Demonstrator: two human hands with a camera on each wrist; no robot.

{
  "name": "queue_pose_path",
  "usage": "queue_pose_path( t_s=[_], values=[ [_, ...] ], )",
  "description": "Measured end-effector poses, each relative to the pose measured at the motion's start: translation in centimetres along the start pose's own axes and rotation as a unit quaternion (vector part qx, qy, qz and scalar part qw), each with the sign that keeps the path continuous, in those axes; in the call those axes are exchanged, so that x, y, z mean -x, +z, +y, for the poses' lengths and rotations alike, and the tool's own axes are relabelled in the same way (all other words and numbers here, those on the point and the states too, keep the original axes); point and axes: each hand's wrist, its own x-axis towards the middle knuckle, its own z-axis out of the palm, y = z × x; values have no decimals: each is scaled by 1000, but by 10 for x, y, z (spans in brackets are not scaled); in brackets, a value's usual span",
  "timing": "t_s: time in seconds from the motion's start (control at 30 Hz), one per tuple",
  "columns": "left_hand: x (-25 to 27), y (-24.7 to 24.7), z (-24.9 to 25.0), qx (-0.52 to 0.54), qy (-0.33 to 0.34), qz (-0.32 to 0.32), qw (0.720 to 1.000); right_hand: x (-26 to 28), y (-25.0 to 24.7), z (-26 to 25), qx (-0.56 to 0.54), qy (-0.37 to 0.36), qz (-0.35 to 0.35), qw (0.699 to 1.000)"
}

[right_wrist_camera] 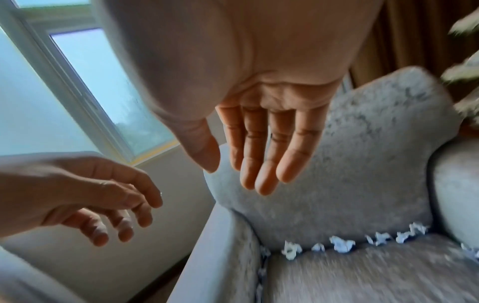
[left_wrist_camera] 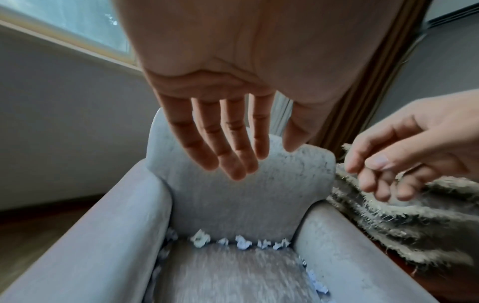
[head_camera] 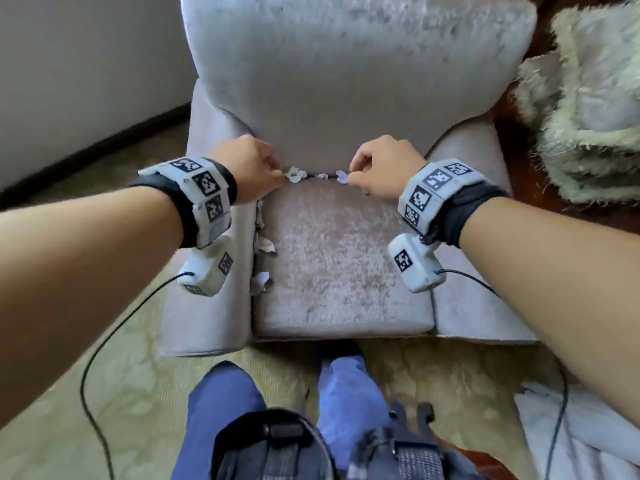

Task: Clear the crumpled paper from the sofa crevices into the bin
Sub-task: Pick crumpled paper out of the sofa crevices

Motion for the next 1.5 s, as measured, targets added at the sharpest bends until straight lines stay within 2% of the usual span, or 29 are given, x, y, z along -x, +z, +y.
queue_pose_path(
  t_s=[0.2,0.27,0.37,0.5,0.63,0.73,0.83,0.97,1.13,1.33,1.5],
  values=[
    [-14,89,-54,58,-134,-38,988,-55,69,19,4,-33,-115,993],
    [-20,117,-75,82,-167,-43,982,-69,97,22,6,-43,-131,990],
    [-30,158,-98,108,-190,-65,974,-87,139,31,13,-33,-153,988],
    [-33,208,-136,130,-247,-54,959,-105,194,30,32,-50,-194,979],
    [-39,271,-173,124,-231,-98,960,-133,249,32,28,-60,-191,979],
    [-40,318,-191,140,-278,-116,943,-153,294,37,-1,-58,-198,978],
    [-48,352,-202,151,-288,-112,939,-173,334,39,-11,-70,-207,976],
    [-72,377,-211,163,-293,-90,938,-201,366,42,-19,-80,-193,978],
    [-98,389,-210,127,-346,-34,929,-228,393,44,7,-116,-189,975],
    [-102,398,-217,138,-343,-1,929,-244,428,33,17,-166,-169,971],
    [-101,401,-217,177,-379,17,908,-249,447,25,40,-171,-166,970]
  ],
)
